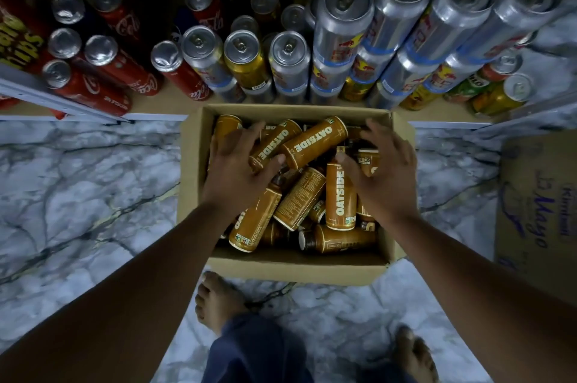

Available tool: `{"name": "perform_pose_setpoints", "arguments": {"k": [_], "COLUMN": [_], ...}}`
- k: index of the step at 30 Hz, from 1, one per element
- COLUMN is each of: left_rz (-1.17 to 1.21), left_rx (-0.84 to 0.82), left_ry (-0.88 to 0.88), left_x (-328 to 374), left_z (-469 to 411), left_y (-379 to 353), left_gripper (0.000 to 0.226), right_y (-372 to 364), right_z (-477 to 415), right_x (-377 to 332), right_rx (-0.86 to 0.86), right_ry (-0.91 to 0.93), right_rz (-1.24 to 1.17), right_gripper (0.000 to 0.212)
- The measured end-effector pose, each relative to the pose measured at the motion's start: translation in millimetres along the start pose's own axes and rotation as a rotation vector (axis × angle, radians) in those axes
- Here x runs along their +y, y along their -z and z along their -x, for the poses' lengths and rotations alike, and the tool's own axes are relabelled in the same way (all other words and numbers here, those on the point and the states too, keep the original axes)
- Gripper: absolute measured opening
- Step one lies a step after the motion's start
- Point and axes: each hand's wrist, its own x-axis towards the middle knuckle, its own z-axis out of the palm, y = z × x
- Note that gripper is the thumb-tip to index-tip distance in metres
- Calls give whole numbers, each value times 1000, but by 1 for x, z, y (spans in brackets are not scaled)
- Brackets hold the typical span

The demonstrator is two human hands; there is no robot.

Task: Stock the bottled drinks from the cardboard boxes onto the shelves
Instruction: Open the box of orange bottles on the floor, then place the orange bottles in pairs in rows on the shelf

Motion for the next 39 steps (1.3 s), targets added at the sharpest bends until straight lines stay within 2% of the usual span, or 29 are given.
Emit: {"name": "perform_pose_setpoints", "arguments": {"k": [6,15,22,26,31,34,39], "left_rz": [-23,15,199,243,302,335,381], "left_rx": [-120,-90,-82,9,67,66,106], "left_ry": [-35,-1,74,50,31,30,16], "left_x": [2,-1,-2,0,18,37,70], "left_z": [-4,-4,5,8,14,18,24], "left_y": [-27,-37,-22,-8,4,8,31], "left_gripper": [79,79,74,71,67,62,57], "right_y": [-12,-20,-19,-14,-8,1,36], "right_z": [-5,-13,-2,13,13,16,27], "right_x": [4,-3,-9,-16,-27,-35,-58], "right_rx": [-109,-122,-51,-10,-112,-147,-81], "right_ry": [1,-12,-41,-102,-221,-249,-262], "right_rz": [101,205,-27,-216,-268,-295,-376], "right_gripper": [77,67,59,62,72,66,65]}}
